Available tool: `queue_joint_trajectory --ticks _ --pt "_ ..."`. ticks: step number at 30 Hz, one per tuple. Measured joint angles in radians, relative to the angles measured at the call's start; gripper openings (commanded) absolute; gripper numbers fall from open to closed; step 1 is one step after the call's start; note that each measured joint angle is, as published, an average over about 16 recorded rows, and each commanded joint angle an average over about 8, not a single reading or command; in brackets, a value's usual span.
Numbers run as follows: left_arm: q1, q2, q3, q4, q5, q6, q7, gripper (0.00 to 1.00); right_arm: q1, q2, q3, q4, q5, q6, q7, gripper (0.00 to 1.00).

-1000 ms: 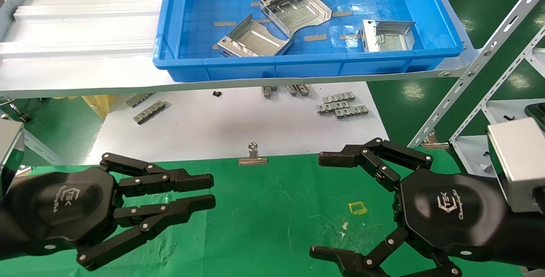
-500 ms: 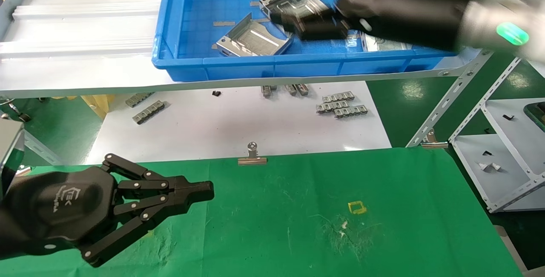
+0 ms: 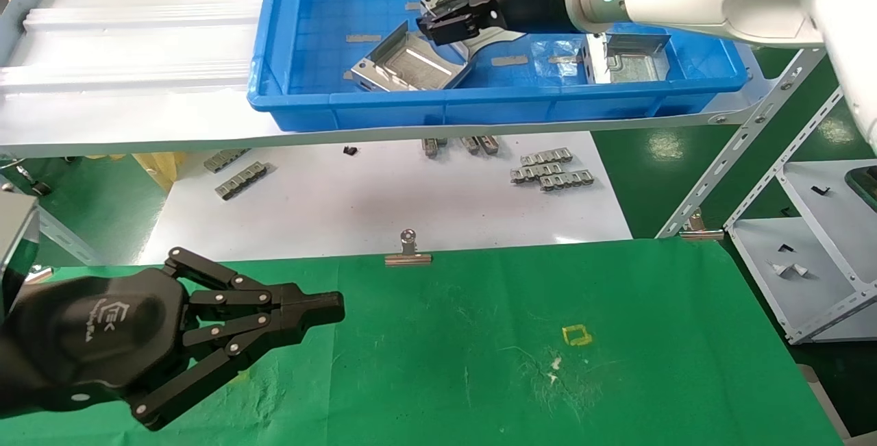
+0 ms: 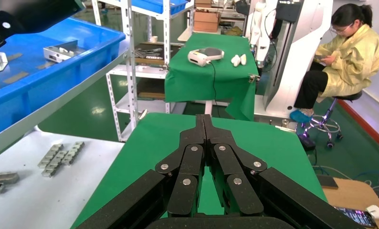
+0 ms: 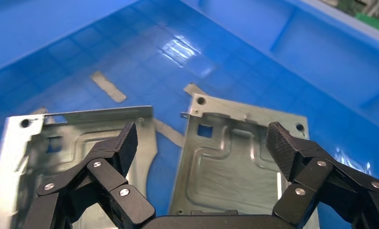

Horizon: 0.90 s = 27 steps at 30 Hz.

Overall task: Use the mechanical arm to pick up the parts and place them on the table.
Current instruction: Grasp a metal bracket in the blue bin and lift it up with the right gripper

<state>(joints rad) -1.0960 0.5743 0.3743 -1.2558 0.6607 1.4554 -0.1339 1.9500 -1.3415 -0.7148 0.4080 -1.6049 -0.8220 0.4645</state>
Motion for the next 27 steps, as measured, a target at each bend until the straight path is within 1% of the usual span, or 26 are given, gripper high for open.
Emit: queue_joint_trajectory --ticks 1,6,17,22,27 --pt "0.000 0.000 0.000 0.000 0.000 0.000 0.000 1.00 0.003 -0.008 -0.009 -0.012 0.000 0.009 0.007 0.00" --pt "0.000 0.000 0.000 0.000 0.000 0.000 0.000 1.00 0.004 -0.026 -0.064 -0.029 0.010 0.052 0.064 0.00" --pt "0.000 0.000 0.000 0.000 0.000 0.000 0.000 1.00 -0.012 -0.027 -0.204 0.024 0.049 0.151 0.230 0.00" --pt "0.000 0.000 0.000 0.000 0.000 0.000 0.000 1.00 -0.013 -0.025 -0.258 0.044 0.070 0.183 0.275 0.00" --pt "0.000 0.000 0.000 0.000 0.000 0.000 0.000 1.00 -0.011 -0.024 -0.304 0.058 0.093 0.200 0.294 0.00"
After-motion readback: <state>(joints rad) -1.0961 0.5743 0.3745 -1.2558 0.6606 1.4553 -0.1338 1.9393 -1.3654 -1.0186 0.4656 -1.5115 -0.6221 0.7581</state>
